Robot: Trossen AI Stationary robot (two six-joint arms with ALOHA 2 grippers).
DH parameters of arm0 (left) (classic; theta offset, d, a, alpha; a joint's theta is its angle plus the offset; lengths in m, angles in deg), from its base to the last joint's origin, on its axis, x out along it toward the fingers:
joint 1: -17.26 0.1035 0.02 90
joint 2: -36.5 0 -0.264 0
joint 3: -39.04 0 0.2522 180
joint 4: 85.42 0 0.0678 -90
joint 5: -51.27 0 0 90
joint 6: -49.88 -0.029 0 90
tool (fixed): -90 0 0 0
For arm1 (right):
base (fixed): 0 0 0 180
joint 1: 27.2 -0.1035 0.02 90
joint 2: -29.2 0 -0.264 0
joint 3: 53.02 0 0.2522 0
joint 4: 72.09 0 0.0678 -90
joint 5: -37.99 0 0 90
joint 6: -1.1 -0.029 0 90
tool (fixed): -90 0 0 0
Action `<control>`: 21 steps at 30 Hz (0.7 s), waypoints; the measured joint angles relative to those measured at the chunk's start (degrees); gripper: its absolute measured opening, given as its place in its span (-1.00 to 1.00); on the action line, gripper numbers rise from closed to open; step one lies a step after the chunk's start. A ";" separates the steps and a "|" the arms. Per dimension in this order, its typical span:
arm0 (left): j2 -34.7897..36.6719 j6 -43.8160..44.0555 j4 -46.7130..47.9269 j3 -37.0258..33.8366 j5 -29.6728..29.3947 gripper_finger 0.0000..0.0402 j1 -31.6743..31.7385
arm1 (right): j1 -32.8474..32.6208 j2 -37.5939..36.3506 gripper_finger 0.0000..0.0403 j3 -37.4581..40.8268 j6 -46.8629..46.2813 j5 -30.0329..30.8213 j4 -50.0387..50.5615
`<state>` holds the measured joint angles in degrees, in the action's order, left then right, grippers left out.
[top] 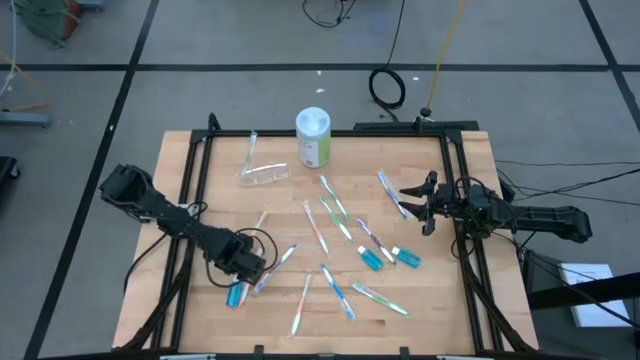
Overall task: Pick & Place toothbrushing station
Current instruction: Put the left mouthwash into the transparent organizer
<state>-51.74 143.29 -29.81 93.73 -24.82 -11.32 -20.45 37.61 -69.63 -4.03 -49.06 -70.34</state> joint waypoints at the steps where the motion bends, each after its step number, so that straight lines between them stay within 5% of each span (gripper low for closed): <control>1: 0.35 0.51 -0.02 -0.06 0.03 -0.05 -0.04 | 0.01 0.00 -0.16 0.02 0.00 0.01 0.00; 21: 3.45 22.65 -4.55 -0.33 1.28 -0.05 -10.06 | 0.01 0.00 -0.16 0.02 3.04 0.23 -0.17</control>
<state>-48.30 165.94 -34.36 93.40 -23.54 -21.38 -20.43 37.61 -69.61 -0.98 -48.83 -70.51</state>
